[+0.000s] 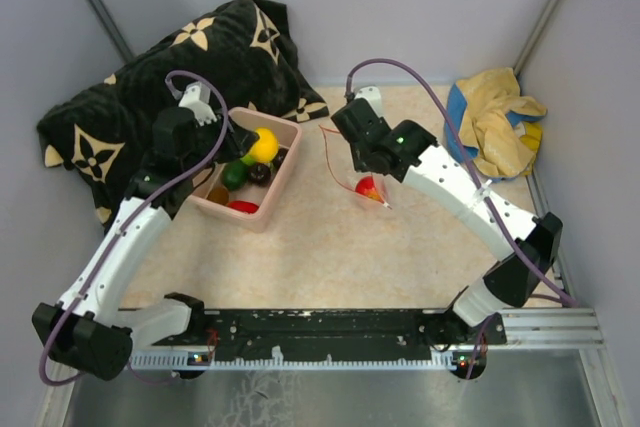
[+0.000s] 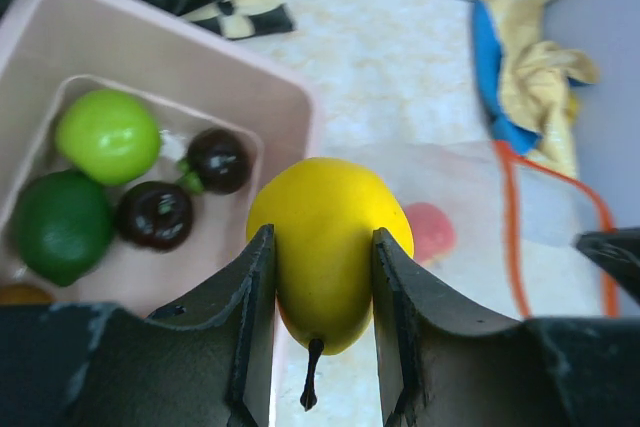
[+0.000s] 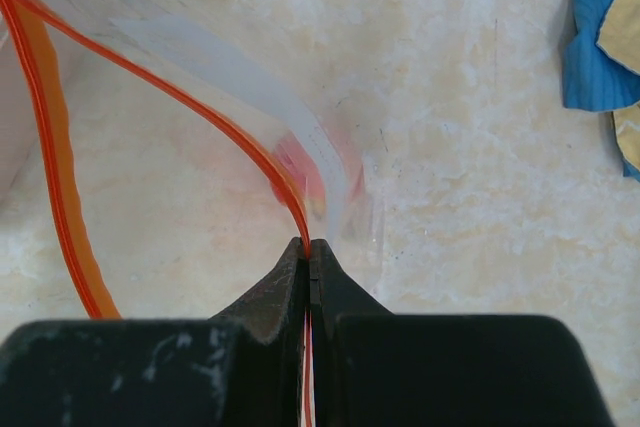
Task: Place the food in the zip-top bag and seal the zipper
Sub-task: Place the fake fruit in the zipper food storage bag.
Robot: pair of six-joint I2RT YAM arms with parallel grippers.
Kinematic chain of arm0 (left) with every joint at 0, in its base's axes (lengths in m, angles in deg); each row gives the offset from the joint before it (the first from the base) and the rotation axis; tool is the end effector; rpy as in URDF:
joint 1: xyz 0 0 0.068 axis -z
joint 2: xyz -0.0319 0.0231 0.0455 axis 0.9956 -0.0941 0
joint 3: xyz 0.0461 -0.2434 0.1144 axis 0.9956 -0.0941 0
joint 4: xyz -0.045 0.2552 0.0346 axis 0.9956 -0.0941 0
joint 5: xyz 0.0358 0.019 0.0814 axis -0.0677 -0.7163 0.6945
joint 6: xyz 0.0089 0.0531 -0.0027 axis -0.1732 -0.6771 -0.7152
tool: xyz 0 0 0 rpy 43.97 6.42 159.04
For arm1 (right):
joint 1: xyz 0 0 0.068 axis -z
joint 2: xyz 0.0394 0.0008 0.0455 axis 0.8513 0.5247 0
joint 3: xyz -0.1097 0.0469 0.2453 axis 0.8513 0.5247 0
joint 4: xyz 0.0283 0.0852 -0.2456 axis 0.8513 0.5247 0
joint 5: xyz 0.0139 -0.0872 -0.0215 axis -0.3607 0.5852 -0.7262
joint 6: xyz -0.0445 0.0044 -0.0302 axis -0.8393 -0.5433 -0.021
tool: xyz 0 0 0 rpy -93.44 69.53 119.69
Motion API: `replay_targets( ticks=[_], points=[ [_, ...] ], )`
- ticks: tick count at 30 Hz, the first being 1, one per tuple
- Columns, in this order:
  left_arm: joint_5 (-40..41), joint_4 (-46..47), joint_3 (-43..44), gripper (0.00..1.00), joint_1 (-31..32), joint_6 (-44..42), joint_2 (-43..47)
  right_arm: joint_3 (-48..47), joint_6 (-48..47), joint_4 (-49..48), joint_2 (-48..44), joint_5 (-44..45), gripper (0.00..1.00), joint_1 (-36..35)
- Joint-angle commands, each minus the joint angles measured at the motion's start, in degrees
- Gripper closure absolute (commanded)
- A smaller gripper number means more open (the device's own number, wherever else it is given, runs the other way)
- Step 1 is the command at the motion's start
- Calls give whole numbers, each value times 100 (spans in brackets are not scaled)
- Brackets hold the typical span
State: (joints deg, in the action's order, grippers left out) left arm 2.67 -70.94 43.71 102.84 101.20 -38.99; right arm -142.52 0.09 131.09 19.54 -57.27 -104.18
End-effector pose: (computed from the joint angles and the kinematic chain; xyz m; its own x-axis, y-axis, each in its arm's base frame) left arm 0.2424 -0.0821 0.3693 -0.4588 -0.3231 -0.8277 0.1802 0.8783 -0.4428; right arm 0.2308 0.2114 0.3807 -0.6556 -0.1926 -0.7302 -0.1466 0.9810 -0.1272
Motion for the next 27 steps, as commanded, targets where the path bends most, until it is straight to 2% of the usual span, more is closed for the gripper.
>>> replay_targets(
  ticks=[1, 7, 17, 23, 27],
  points=[
    [-1048, 693, -66, 93, 31, 464, 253, -325, -42, -262, 42, -121, 100, 34],
    [-1378, 1398, -262, 94, 441, 790, 371, -317, 8, -273, 54, -208, 100, 38],
    [-1321, 2752, -473, 94, 1494, 788, 224, -290, 109, -314, 9, -427, 100, 38],
    [-1259, 3406, -854, 94, 1729, 742, -1, -277, 208, -381, -38, -583, 100, 38],
    [-1075, 3514, -1054, 94, 1878, 495, -89, -268, 265, -405, -57, -668, 100, 38]
  ],
)
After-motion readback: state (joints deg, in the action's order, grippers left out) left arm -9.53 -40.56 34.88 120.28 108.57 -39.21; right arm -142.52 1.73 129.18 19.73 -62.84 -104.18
